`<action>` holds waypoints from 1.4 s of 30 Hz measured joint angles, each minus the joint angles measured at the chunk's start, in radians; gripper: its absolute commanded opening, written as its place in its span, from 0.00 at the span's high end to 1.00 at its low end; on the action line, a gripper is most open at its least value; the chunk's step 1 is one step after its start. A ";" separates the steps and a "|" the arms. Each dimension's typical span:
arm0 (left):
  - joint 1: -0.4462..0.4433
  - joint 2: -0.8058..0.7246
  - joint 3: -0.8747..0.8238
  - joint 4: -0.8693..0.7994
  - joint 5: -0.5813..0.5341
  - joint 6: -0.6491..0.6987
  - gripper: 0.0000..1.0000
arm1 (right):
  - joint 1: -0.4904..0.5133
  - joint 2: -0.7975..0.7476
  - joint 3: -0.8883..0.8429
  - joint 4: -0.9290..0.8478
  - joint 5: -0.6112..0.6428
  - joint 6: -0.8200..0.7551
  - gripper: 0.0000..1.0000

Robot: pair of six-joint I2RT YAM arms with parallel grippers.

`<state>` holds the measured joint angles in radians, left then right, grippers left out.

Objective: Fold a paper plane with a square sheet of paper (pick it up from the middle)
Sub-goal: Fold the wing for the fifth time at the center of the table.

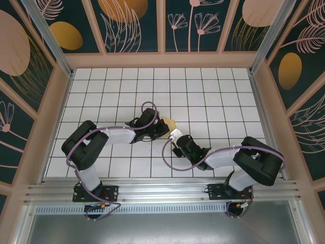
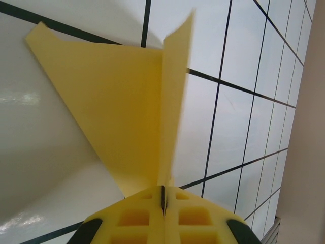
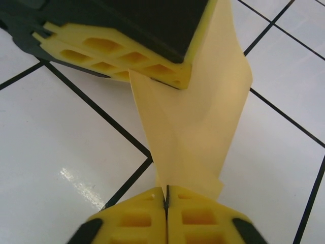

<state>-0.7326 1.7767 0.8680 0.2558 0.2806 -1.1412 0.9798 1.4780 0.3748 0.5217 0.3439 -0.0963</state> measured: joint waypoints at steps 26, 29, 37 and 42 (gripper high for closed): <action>0.045 -0.272 -0.142 -0.040 -0.159 0.034 0.39 | -0.250 0.127 0.023 0.167 -0.674 0.510 1.00; 0.045 -0.290 -0.170 -0.024 -0.158 0.038 0.40 | -0.283 0.168 0.025 0.203 -0.745 0.591 1.00; 0.046 -0.263 -0.187 0.112 -0.043 0.061 0.44 | -0.361 0.243 0.051 0.234 -0.886 0.752 1.00; 0.046 -0.173 -0.183 0.183 0.037 0.063 0.44 | -0.404 0.261 0.070 0.213 -0.947 0.796 1.00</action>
<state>-0.6868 1.6039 0.6853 0.4389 0.3176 -1.0779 0.5758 1.7386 0.4450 0.7345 -0.6029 0.6998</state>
